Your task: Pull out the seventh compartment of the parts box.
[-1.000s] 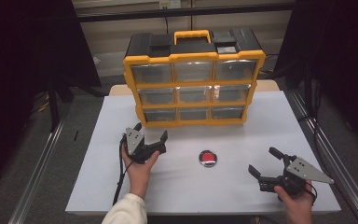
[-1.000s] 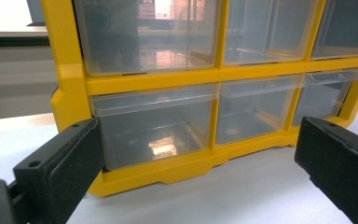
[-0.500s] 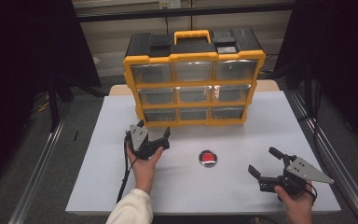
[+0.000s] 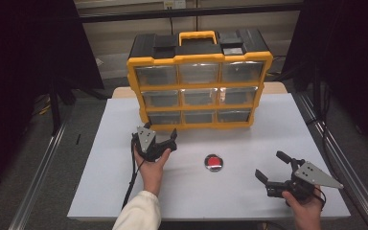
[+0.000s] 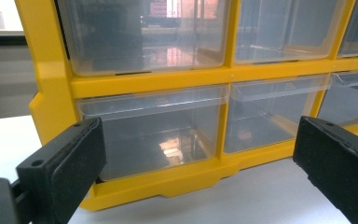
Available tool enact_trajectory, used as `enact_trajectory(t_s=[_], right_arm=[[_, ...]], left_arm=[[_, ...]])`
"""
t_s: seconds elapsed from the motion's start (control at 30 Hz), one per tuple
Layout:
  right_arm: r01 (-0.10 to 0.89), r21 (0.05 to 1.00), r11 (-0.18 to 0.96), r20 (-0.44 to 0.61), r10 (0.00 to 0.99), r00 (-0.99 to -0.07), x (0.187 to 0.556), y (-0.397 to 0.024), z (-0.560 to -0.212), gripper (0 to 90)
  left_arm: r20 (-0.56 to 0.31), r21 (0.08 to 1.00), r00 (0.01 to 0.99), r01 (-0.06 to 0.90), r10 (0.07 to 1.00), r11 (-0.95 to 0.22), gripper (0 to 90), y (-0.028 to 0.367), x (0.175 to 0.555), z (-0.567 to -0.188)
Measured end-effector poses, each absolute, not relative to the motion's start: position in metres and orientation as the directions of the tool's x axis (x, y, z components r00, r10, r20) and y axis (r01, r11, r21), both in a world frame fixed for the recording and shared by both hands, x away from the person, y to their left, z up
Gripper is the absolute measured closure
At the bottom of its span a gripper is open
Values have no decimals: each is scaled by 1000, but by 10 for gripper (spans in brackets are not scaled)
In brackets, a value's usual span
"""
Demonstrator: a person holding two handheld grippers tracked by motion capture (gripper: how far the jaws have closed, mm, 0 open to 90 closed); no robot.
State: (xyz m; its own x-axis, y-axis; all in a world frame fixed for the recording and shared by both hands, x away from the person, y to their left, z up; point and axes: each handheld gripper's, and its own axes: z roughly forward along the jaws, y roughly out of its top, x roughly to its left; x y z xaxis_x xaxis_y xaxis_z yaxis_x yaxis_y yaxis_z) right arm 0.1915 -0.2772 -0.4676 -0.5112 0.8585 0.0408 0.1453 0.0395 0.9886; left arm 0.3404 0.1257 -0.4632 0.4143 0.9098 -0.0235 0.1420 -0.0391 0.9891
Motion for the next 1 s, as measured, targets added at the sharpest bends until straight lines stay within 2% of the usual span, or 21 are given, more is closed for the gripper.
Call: enact_trajectory(t_s=[1.0], right_arm=[[145,989,39,43,853,-519,192,-278,-468,17]], left_arm=[[-47,987,378,159,924,-15,31,115,358,-472]])
